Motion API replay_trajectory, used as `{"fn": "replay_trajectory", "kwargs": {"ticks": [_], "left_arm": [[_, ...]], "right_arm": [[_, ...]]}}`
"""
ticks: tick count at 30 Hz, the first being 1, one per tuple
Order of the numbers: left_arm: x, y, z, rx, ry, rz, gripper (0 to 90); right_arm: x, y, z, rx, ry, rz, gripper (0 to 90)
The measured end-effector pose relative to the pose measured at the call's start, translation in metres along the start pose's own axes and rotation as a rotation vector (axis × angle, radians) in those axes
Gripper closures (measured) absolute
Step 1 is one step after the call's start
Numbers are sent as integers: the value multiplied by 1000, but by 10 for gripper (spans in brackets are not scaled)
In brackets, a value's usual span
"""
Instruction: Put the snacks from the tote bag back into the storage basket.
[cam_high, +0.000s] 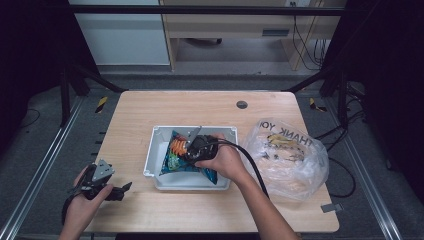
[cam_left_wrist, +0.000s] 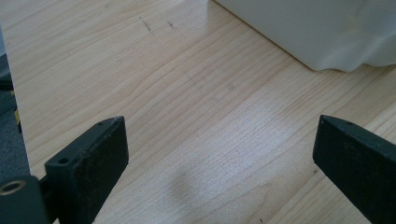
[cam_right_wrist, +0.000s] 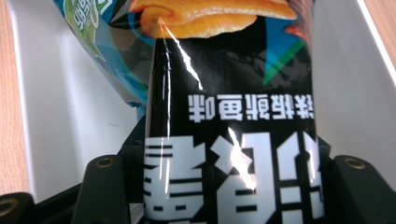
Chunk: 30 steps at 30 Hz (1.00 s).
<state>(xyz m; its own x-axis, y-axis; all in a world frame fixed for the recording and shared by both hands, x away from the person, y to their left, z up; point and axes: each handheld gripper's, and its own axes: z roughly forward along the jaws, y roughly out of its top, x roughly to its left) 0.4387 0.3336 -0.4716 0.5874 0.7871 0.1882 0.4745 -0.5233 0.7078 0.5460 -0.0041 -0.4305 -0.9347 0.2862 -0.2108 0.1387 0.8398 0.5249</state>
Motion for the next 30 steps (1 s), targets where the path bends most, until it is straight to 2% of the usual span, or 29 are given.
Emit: {"fn": "replay_trajectory", "kwargs": {"ticks": [9,13,17,19,21,22,30], "left_arm": [[0,0,0,3,0,2,31],[0,0,1,6,0,4,31],[0,-1,1,2,0,-1,31],[1,-1,2,9,0,2,32],[1,-1,2,11,0,0,32],[1,-1,2,11,2,-1,32],[3,-3,1,15,10,-5,32]], "right_arm": [[0,2,1,-6,5,38,272],[1,2,-1,-3,-6,28,231],[2,4,-5,-23,-21,7,177],[1,6,-8,-47,-33,21,130],[1,6,-9,-48,-42,28,110],[0,6,-11,-69,-45,45,104],[1,8,-20,-104,-21,52,85]]}}
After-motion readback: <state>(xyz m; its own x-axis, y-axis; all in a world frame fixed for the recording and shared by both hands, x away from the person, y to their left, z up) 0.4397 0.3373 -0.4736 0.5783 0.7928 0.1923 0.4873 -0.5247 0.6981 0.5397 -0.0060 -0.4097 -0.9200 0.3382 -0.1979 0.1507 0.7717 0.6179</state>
